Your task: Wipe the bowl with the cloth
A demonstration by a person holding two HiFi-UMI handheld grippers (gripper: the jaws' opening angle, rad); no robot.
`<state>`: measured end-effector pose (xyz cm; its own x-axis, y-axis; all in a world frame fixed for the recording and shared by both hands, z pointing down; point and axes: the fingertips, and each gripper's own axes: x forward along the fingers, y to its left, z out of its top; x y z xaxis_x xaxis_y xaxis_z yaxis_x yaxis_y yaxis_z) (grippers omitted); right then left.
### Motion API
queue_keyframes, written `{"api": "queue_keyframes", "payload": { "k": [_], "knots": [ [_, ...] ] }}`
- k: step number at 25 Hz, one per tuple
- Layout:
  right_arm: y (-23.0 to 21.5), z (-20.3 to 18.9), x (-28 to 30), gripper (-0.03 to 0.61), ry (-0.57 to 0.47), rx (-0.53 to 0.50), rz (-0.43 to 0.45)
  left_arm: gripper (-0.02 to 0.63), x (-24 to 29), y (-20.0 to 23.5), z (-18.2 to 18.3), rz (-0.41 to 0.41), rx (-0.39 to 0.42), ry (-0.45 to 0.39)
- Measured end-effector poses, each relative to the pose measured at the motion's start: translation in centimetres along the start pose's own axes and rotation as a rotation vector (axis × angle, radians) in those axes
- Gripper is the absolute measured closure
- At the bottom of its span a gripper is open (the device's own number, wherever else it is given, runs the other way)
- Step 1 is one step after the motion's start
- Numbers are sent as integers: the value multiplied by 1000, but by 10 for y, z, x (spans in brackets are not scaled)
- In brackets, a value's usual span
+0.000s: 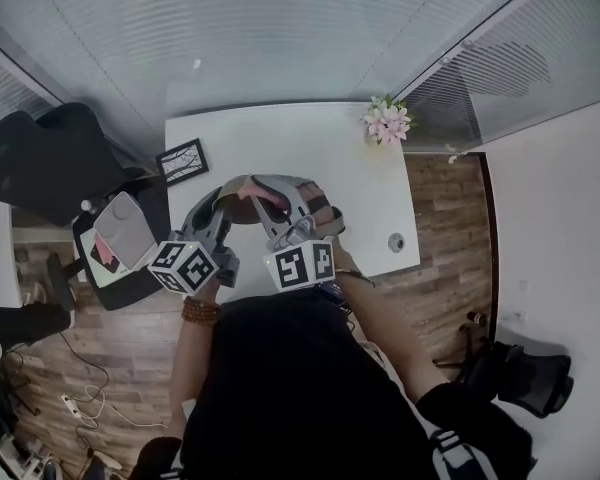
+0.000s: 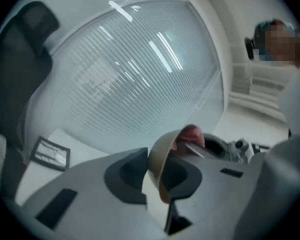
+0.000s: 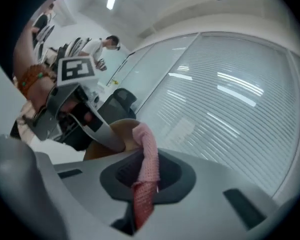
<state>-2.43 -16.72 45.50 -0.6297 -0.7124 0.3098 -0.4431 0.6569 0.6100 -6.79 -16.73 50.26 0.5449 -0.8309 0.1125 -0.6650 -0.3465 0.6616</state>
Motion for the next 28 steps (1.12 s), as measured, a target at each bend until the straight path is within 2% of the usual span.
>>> {"api": "queue_keyframes", "payload": {
  "k": [3, 4, 5, 6, 7, 10, 14, 15, 16, 17, 18, 19, 21, 22, 23, 24, 25, 28],
  "knots": [
    [21, -16, 0, 555, 51, -220, 117, 544, 6, -3, -24, 46, 449, 247],
    [27, -19, 0, 554, 61, -277, 139, 536, 8, -5, -32, 59, 568, 317],
    [30, -21, -1, 555, 68, -314, 147, 572, 10, -5, -37, 67, 631, 363],
    [32, -22, -1, 554, 70, -326, 144, 574, 11, -5, -40, 70, 625, 377],
    [31, -21, -1, 555, 65, -316, 134, 580, 12, -5, -39, 67, 560, 361],
    [21, -8, -2, 554, 25, -232, 71, 583, 8, -5, -21, 48, 251, 216],
    [-3, 14, -5, 551, -48, -62, -48, 566, 3, -3, 1, -52, -302, -33],
    [-5, 16, -3, 551, -47, -43, -61, 561, 2, 0, 2, -56, -378, -70],
    [-4, 15, 0, 551, -36, -34, -61, 560, 1, 3, 0, -44, -392, -83],
    [-2, 10, 1, 551, -18, -34, -48, 560, 0, 5, -3, -20, -344, -70],
    [1, 4, 2, 552, 0, -50, -26, 560, 0, 6, -8, 9, -234, -31],
    [6, -3, 1, 554, 15, -87, 2, 563, 1, 5, -13, 40, -67, 30],
    [19, -13, -1, 554, 35, -223, 68, 547, 4, 3, -24, 103, 342, 186],
    [26, -16, -1, 554, 41, -285, 97, 517, 5, 1, -29, 119, 508, 259],
    [30, -17, -1, 554, 45, -316, 114, 520, 7, -1, -32, 118, 603, 313],
    [30, -18, -1, 554, 46, -316, 116, 578, 8, -4, -33, 105, 624, 339],
    [28, -18, -1, 554, 45, -297, 109, 584, 10, -6, -32, 93, 593, 339],
    [18, -12, -1, 554, 22, -196, 51, 589, 10, -6, -19, 91, 418, 243]
  ]
}}
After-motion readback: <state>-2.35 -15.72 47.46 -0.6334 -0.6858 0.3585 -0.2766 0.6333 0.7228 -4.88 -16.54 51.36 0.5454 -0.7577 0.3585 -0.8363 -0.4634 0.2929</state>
